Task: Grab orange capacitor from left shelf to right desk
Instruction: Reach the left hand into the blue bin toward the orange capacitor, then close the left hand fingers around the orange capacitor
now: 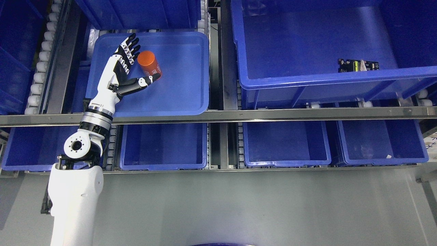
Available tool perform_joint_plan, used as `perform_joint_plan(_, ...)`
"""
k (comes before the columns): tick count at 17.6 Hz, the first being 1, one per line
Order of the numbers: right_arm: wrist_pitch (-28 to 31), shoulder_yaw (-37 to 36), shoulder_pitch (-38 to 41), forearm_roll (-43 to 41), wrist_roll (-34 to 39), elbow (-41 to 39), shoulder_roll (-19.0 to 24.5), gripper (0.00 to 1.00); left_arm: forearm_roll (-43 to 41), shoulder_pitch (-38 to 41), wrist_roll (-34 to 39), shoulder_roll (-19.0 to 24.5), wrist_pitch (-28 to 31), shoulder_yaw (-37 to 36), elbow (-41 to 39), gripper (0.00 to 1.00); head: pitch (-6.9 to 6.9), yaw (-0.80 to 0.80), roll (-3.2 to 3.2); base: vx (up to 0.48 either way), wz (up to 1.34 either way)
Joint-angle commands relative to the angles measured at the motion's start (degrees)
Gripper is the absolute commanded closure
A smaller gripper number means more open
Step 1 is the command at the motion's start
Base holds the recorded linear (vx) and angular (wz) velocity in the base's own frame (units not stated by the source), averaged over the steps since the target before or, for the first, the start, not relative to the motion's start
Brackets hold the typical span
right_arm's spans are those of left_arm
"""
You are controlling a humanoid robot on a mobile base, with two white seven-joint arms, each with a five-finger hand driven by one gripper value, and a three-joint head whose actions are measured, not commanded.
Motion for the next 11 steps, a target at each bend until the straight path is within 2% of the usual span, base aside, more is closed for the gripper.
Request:
perform_joint_plan(1, 0.00, -0.62, 1.32, 0.35, 0.02, -1.00, -1.00, 0.00, -2.19, -2.68, -0.20, 0.44, 0.03, 0.04, 10.37, 0.00, 0.00, 0.00, 0.00, 0.000, 0.00)
perform_joint_plan(11, 0.00, -0.70, 1.32, 0.35, 0.02, -1.00, -1.00, 0.00, -2.28, -8.66, -0.73, -1.50, 0.03, -4.26, 15.38, 0.02, 0.00, 0.00, 0.00, 0.000, 0.00)
